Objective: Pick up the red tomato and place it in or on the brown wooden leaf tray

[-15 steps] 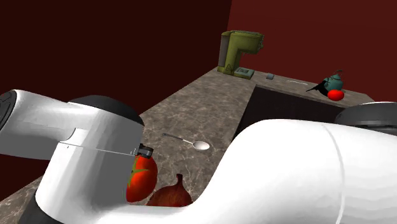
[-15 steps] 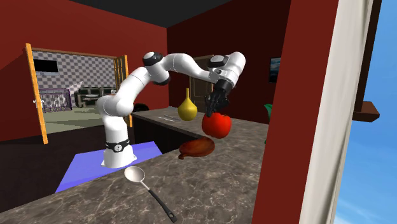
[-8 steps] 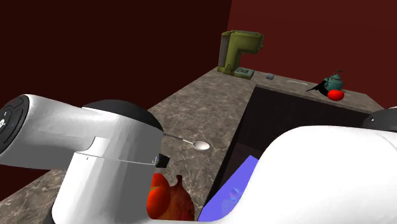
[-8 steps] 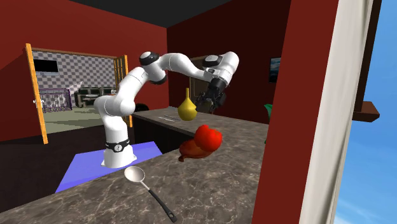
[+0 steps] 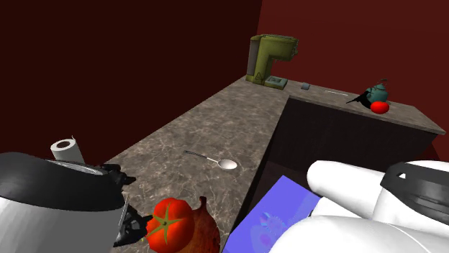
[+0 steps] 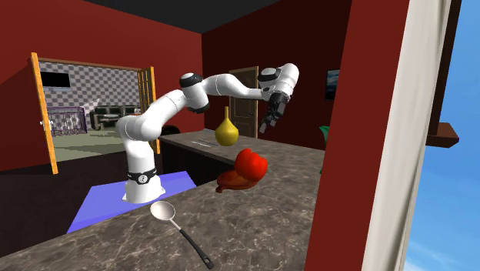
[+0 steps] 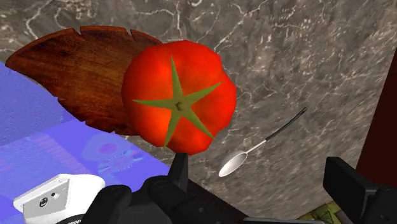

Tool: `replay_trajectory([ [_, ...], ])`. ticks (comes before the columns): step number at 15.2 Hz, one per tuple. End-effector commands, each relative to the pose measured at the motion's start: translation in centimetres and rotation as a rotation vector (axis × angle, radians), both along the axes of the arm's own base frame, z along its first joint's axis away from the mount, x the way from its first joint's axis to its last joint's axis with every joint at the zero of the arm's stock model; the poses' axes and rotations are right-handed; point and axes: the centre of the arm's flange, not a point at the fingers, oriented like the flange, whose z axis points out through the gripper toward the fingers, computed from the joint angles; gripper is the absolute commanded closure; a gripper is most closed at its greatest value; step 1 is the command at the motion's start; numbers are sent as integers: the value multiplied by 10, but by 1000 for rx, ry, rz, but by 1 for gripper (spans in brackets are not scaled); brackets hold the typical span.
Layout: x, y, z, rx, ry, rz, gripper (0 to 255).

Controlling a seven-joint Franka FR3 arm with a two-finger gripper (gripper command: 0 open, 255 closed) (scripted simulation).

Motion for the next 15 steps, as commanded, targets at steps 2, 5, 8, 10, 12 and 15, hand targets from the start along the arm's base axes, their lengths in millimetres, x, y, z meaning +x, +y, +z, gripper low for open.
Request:
replay_trajectory([
  [2,-2,34,1,57,-134,-141,0],
  [5,2,24,-11,57,-134,-141,0],
  [8,7,15,-23,57,-134,-141,0],
  [10,9,10,-29,57,-134,-141,0],
  [12,9,10,-29,57,-134,-141,0],
  [15,9,10,-29,57,-134,-141,0],
])
